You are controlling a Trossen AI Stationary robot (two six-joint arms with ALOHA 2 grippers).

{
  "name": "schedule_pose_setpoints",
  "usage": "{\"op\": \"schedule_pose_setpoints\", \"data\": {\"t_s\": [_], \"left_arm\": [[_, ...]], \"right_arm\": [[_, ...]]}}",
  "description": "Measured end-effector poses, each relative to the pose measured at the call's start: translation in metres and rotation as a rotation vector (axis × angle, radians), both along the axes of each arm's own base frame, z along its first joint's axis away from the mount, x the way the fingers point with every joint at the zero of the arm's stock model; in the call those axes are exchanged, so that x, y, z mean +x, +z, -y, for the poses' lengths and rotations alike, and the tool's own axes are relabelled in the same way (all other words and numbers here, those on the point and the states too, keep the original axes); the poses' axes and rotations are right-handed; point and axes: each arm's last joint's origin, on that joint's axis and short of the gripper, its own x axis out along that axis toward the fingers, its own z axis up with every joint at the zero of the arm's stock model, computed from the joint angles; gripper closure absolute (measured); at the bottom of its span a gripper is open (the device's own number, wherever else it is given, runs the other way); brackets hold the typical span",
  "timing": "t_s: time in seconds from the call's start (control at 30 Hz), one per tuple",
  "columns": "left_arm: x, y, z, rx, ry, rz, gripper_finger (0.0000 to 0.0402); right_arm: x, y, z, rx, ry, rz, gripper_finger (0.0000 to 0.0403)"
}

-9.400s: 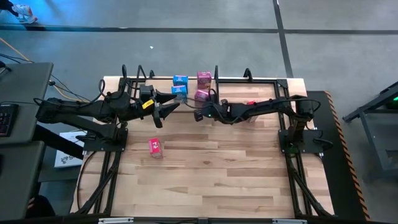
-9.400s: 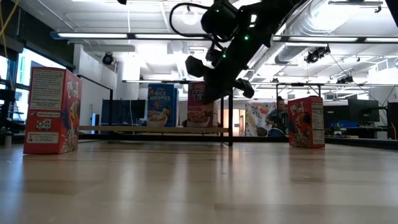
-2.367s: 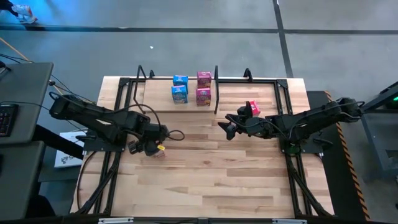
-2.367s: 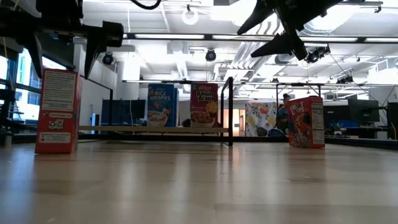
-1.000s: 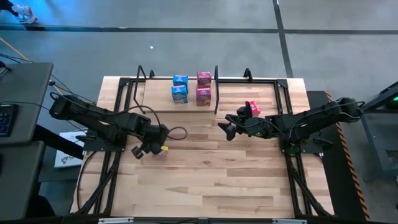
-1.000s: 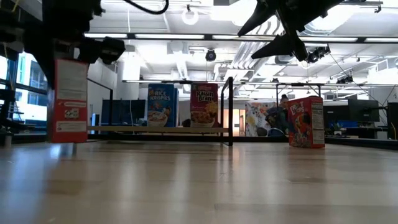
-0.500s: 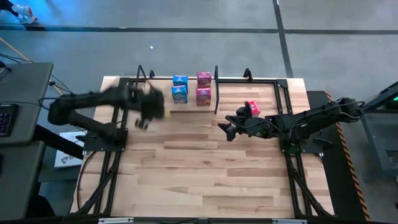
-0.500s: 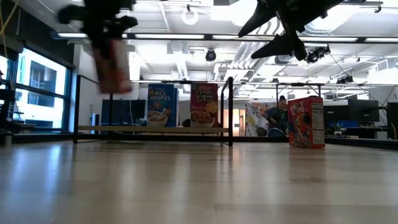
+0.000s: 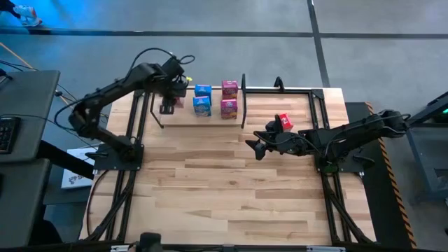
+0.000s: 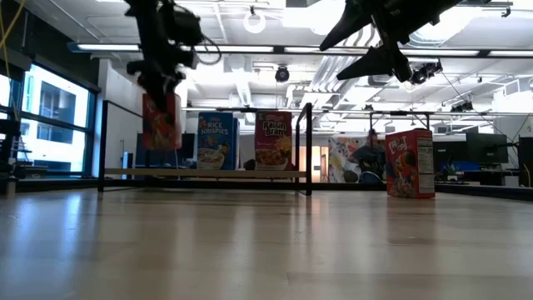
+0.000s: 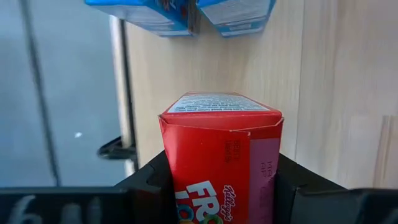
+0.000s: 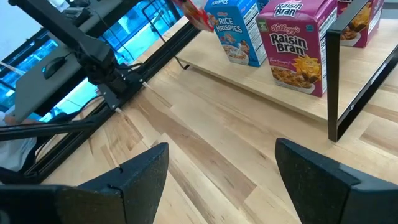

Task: Stack cereal on shelf
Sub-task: Put the left red cereal box on the shelf

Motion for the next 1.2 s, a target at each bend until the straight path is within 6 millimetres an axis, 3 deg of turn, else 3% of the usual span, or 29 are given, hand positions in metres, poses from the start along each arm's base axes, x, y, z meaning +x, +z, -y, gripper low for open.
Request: {"op": "schedule_pose_setpoints", "data": {"t_s": [0.27,0.7,1.2], "left_arm": [[0.007,-0.030,-0.029,-0.114,0.041,0.004,0.0264],[-0.003,-0.030,-0.049,-0.047,0.093,0.033,0.0264],[-0.004,-0.030,-0.049,-0.074,0.070,0.055,0.0264]], "right_arm": [[0.000,0.000,0.000,0.029,-0.016,0.013,0.0116],[0.000,0.000,0.000,0.027,-0.019,0.013,0.0116],[0.000,0.000,0.000,0.027,-0.020,0.013,0.0116]]}}
